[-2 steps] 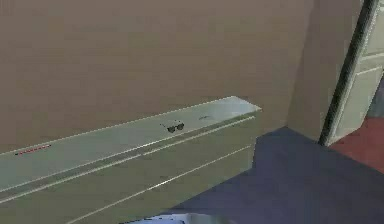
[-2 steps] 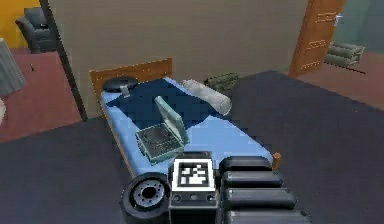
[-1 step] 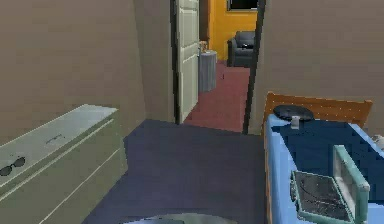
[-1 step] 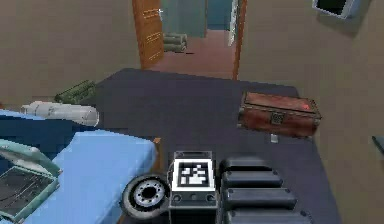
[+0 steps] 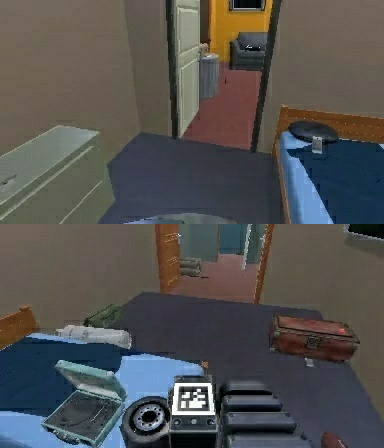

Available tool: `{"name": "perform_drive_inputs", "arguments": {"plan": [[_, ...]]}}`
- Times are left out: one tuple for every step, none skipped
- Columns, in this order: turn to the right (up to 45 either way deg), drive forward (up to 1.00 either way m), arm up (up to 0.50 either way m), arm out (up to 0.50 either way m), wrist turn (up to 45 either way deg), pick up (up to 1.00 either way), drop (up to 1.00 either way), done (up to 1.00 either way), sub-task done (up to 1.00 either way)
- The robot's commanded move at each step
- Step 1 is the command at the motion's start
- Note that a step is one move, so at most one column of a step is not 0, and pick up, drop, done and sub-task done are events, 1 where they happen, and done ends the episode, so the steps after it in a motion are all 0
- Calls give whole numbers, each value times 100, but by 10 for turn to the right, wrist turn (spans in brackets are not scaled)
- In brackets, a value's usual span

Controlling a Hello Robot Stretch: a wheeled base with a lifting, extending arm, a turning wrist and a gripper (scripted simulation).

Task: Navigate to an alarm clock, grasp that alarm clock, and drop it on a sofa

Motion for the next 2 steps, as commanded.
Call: {"name": "perform_drive_inputs", "arguments": {"plan": [[60,0,0,0,0,0,0,0,0],[0,100,0,0,0,0,0,0,0]]}}
